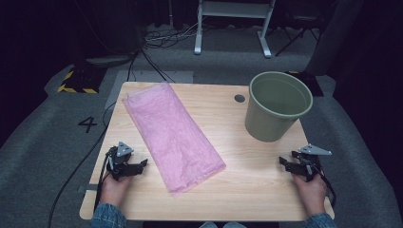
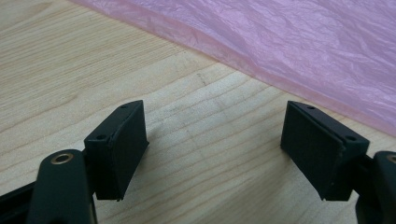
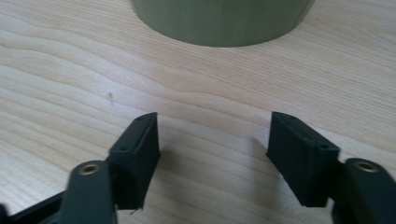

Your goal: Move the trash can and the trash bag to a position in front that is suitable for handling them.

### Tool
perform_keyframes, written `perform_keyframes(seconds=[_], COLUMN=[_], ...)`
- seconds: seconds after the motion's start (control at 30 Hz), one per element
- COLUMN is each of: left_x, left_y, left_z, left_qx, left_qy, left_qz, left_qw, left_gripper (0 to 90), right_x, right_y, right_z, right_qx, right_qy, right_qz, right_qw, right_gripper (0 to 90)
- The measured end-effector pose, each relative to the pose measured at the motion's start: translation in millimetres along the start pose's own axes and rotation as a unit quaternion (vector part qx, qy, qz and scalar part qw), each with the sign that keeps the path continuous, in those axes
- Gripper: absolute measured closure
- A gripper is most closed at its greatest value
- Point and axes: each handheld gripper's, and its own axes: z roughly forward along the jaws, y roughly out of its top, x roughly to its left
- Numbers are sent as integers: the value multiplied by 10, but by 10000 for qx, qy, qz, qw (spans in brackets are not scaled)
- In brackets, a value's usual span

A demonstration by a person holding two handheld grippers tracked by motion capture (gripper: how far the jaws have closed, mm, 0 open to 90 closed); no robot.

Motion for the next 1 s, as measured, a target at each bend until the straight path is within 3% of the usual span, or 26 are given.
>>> perform_keyframes(seconds=[0.13, 0.23, 0.3, 0.43, 0.53, 0.73, 0.83, 0.9, 1.0], left_x=[8, -5, -25, -62, -103, -126, -143, -148, -161], left_y=[-1, 12, 25, 61, 73, 75, 52, 28, -10], left_z=[-43, -98, -145, -217, -256, -315, -354, -385, -441], left_qx=[-52, -189, -286, -378, -403, -427, -456, -417, -443], left_qy=[-56, -102, -113, -202, -272, -423, -365, -174, -12], left_qz=[-26, -58, -35, -53, -30, -99, -105, -153, -154], left_qw=[10000, 9998, 9995, 9991, 9988, 9981, 9982, 9989, 9989], left_gripper=[287, 309, 325, 347, 374, 392, 391, 374, 354], right_x=[32, 120, 126, 7, -100, -238, -320, -372, -430], right_y=[23, 72, 112, 226, 327, 628, 801, 914, 1115], right_z=[-33, -115, -186, -345, -501, -758, -824, -853, -920], right_qx=[75, -16, -173, -355, -544, -789, -904, -1001, -1129], right_qy=[91, -283, -274, -85, 79, 220, 414, 516, 408], right_qz=[-227, -639, -718, -275, 3, 157, 287, 359, 327], right_qw=[9997, 9976, 9969, 9990, 9985, 9965, 9946, 9930, 9922], right_gripper=[490, 518, 511, 473, 453, 424, 406, 390, 387])
